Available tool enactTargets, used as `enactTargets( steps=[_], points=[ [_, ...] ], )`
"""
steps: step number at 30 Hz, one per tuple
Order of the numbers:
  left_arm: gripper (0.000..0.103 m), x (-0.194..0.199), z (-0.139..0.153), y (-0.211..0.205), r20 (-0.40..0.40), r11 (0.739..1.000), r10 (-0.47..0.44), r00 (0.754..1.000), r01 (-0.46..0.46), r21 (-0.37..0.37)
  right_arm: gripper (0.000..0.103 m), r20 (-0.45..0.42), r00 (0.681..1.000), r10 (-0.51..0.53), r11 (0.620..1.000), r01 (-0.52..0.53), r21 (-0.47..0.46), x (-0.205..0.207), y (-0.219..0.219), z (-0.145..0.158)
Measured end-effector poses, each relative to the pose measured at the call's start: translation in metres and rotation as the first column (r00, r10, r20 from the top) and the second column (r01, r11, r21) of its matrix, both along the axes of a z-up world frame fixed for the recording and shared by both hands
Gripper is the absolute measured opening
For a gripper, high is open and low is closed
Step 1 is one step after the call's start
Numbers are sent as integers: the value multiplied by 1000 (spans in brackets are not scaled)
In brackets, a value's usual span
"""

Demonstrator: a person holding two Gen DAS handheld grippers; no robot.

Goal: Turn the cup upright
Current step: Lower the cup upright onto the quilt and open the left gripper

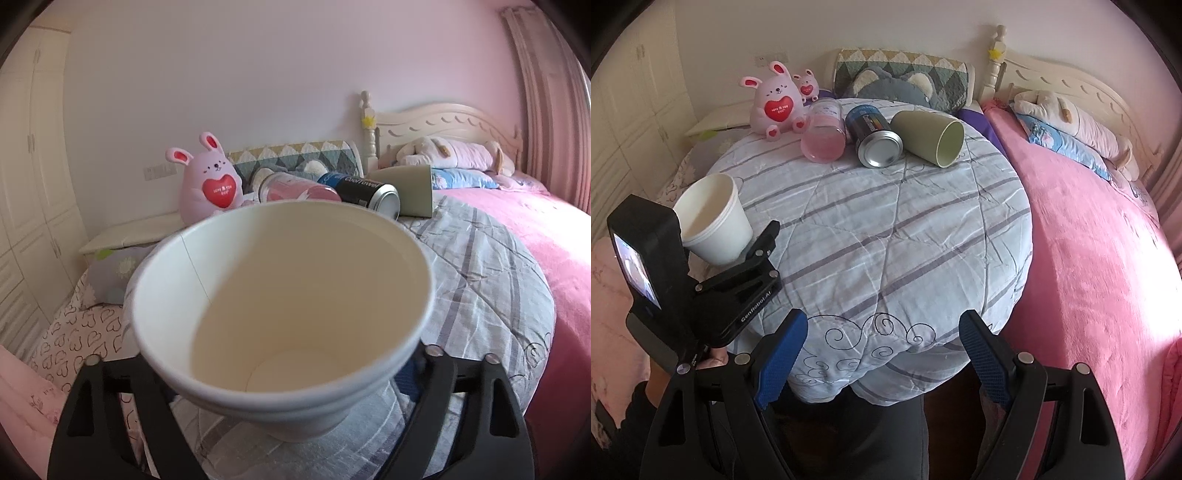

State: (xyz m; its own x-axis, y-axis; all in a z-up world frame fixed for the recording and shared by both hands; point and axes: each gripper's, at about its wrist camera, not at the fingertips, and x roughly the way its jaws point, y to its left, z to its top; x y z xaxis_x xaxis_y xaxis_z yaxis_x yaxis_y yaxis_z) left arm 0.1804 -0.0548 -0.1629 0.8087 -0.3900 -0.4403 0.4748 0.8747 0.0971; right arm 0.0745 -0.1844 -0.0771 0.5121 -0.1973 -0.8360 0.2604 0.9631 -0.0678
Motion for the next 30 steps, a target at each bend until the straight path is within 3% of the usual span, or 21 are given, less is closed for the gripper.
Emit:
enactTargets(
  steps=[9, 20, 24, 30],
  points=[
    [102, -10, 9, 1, 41, 1000, 12, 999, -12, 12, 85, 12, 1000, -3, 1000, 3, 11, -4, -2, 5],
    [103, -33, 35, 15, 76, 999, 35, 997, -34, -8, 85, 48, 999, 2, 999, -4, 46, -13, -5, 9],
    [103, -40, 51, 26, 19, 998, 52, 998, -51, -48, 85, 81, 997, 13, 998, -17, 57, -16, -4, 16],
    [103, -66, 97, 41, -83, 994, 100, 992, -103, -41, 85, 199, 980, 26, 999, -34, 39, -25, 1, 41]
  ],
)
